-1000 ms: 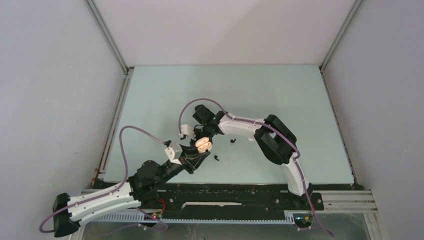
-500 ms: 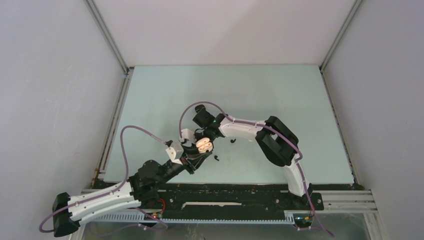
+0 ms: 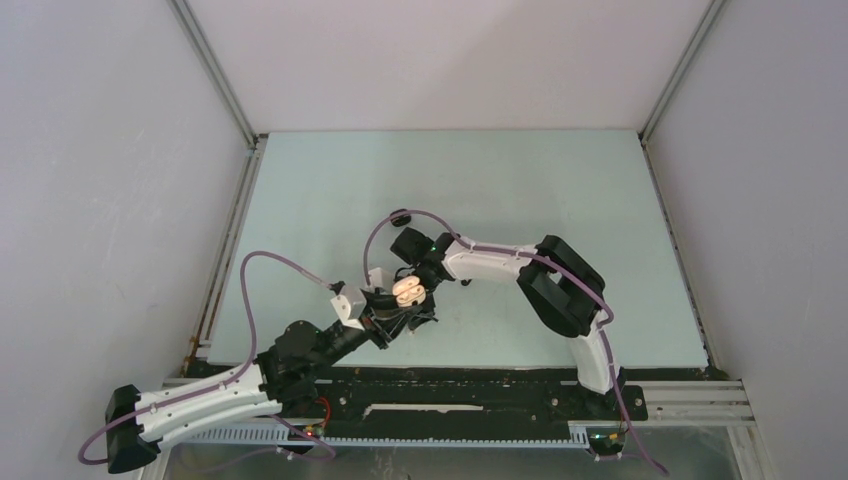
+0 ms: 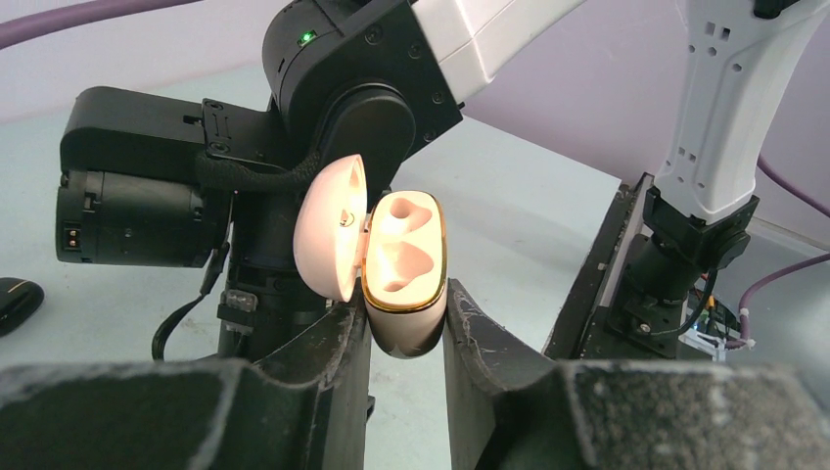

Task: Insert the wireless bluetooth earbuds into the charging case
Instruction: Pick up the earbud from the center of the board.

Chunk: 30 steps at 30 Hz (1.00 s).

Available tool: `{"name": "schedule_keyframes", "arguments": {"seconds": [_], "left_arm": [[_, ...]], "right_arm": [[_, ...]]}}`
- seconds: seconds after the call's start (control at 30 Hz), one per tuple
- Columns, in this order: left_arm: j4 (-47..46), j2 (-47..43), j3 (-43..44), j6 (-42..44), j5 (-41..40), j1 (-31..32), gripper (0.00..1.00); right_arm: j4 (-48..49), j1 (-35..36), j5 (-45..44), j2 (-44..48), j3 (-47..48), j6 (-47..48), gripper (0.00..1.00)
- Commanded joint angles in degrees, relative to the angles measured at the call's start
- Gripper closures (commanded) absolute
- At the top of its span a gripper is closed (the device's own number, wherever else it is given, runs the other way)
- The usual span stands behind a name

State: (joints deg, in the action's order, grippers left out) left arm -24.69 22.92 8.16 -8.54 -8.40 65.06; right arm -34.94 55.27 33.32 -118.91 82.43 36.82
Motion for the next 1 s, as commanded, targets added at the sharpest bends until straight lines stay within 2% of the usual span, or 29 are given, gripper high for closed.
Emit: {"name": "schedule_keyframes", "arguments": {"seconds": [0.0,0.5,0.77,0.87,0.97], "left_arm": [[-1.86,-0.47,2.38,0.79,0.34,0.42,1.00],[-0.64,-2.11,2.87,1.65,-0.36,0.51,1.00],[2.55,-3.31,2.98,2.73,-6.62,0.51,1.00],[3.28,-2.90,2.74,2.27,-13.14,0.51,1.00],[3.31,-3.24,2.28,1.41,-18.61,0.51,1.00]], "right_arm": [[-5.82,0.60,2.17,-0.26,-2.64,0.91,0.59],[-6.05,-7.11,7.07,7.29,-6.12,6.72,0.63],[9.31,-11.97,6.04,21.37,-20.72,5.81,0.67],[15.66,-9.36,2.50,27.51,-25.16,6.69,0.67],[19.00,-3.89,-1.97,29.38,-27.53,9.90,0.65]]}}
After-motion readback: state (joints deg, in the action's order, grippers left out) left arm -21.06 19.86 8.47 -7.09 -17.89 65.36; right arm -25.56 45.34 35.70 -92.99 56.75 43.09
